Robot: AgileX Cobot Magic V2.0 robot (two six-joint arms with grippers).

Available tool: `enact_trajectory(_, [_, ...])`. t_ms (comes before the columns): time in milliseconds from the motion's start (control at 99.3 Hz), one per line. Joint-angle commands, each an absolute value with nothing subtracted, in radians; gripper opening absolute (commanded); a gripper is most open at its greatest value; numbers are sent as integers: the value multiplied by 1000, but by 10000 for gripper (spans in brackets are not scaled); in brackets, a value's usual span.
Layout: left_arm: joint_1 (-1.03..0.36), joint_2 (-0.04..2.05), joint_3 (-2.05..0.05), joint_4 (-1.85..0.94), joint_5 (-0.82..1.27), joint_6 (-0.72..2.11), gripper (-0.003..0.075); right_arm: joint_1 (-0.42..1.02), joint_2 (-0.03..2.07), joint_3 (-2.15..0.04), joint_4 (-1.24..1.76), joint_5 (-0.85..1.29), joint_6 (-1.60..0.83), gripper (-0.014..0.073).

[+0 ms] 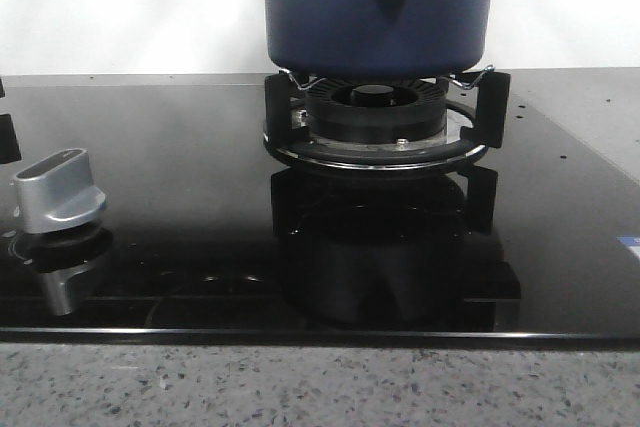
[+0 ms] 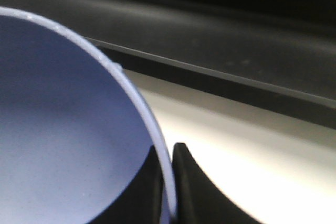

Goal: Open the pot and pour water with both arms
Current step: 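Tilt the bowl over the open pot with the right gripper to pour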

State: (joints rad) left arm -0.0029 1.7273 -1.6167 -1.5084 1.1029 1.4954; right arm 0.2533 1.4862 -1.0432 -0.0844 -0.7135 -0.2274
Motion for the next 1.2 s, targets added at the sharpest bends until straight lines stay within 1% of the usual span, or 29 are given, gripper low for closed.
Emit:
enact_trajectory(0, [-2,1668,-1656,-1619,1113,1488,300,245,1460,-1069,-85,-857,-234,-46])
enact_trajectory(201, [-2,1668,-1656,-1619,1113,1488,300,244,1460,-1069,-72,-870,-234,-46])
enact_trajectory(423, [-2,1668,-1656,-1619,1113,1488,300,243,1462,-1069,-72,-936,-234,-46])
enact_trajectory(1188, [-2,1668,-1656,-1619,1113,1488,300,243,1462,-1069,-71,-936,-234,-46])
